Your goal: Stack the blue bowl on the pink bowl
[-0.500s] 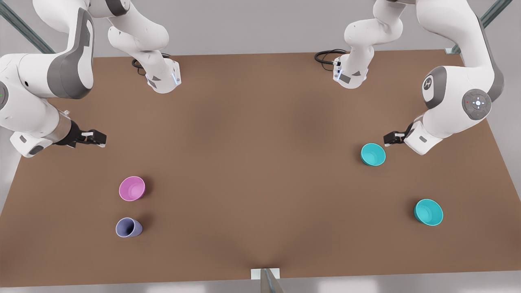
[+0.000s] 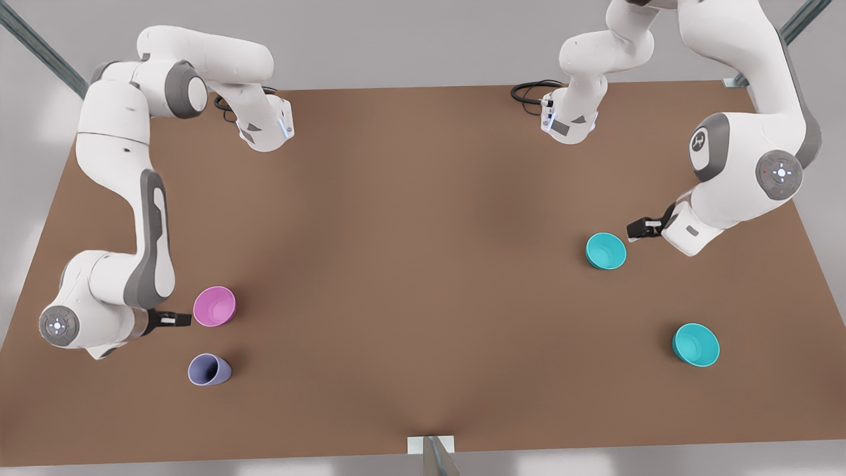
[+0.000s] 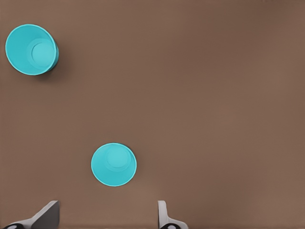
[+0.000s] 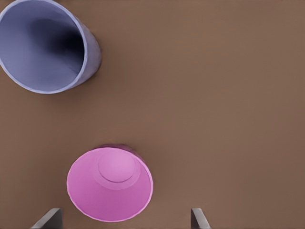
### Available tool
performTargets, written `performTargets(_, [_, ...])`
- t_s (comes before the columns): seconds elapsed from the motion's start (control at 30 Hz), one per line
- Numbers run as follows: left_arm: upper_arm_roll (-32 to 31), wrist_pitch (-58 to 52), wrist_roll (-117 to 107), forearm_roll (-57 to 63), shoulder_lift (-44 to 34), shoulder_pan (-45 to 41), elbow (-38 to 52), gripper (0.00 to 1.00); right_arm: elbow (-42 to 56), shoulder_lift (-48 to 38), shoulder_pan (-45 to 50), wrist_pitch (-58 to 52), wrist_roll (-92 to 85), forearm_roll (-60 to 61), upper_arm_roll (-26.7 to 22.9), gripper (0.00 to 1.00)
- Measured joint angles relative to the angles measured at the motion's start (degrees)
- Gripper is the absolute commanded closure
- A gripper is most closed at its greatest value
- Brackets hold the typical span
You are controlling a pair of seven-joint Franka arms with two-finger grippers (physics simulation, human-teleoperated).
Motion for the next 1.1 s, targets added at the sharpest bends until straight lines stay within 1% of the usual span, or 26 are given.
performTargets(0.13, [0.0, 0.1, -0.1, 0.0, 0.2, 0.3, 0.1, 0.00, -8.0, -3.4, -1.0, 4.6, -0.3, 1.9, 0.0, 0.00])
performTargets(0.27, [0.0, 0.1, -0.1, 0.1, 0.3, 0.2, 0.1, 0.00, -17.4, -5.6, -1.1, 11.8, -0.5, 2.8, 0.1, 0.00])
performTargets(0.33, [0.0, 0.1, -0.1, 0.0, 0.3, 0.2, 0.1, 0.00, -20.6, -6.2, -1.4, 14.9, -0.6, 3.1, 0.1, 0.00])
performTargets(0.57, [0.0, 0.1, -0.2, 0.0, 0.9, 1.0, 0.1, 0.00, -23.0, -4.8, -1.9, 20.7, -0.9, 3.9, 0.0, 0.00])
performTargets(0.83, [0.0, 0.2, -0.3, 0.1, 1.5, 1.0, 0.5, 0.00, -23.5, -1.2, -2.9, 22.8, -1.3, 4.3, 0.1, 0.00])
performTargets(0.87, [0.0, 0.3, -0.3, 0.1, 1.5, 1.0, 0.6, 0.00, -23.6, -1.0, -3.0, 22.9, -1.4, 4.3, 0.1, 0.03])
performTargets(0.9, [0.0, 0.3, -0.3, 0.1, 1.5, 1.0, 0.7, 0.00, -23.6, -1.0, -3.2, 23.0, -1.5, 4.3, 0.1, 0.15])
performTargets(0.93, [0.0, 0.3, -0.3, 0.1, 1.6, 1.0, 0.7, 0.00, -23.7, -0.9, -3.3, 23.1, -1.6, 4.4, 0.1, 0.33])
performTargets(1.0, [0.0, 0.3, -0.3, 0.2, 1.8, 1.0, 0.7, 0.00, -23.7, -0.9, -3.4, 23.0, -2.0, 4.9, 0.1, 0.59])
performTargets(1.03, [0.0, 0.3, -0.3, 0.2, 1.9, 1.0, 0.7, 0.00, -23.7, -0.9, -3.4, 23.0, -2.3, 5.3, 0.1, 0.66])
performTargets(1.07, [0.0, 0.3, -0.3, 0.2, 2.2, 1.0, 0.7, 0.00, -23.7, -0.9, -3.4, 23.0, -2.8, 5.8, 0.2, 0.77])
performTargets(1.1, [-0.1, 0.2, -0.3, 0.0, 2.6, 0.9, 0.7, 0.00, -23.7, -0.9, -3.4, 22.9, -3.1, 6.2, 0.3, 0.79])
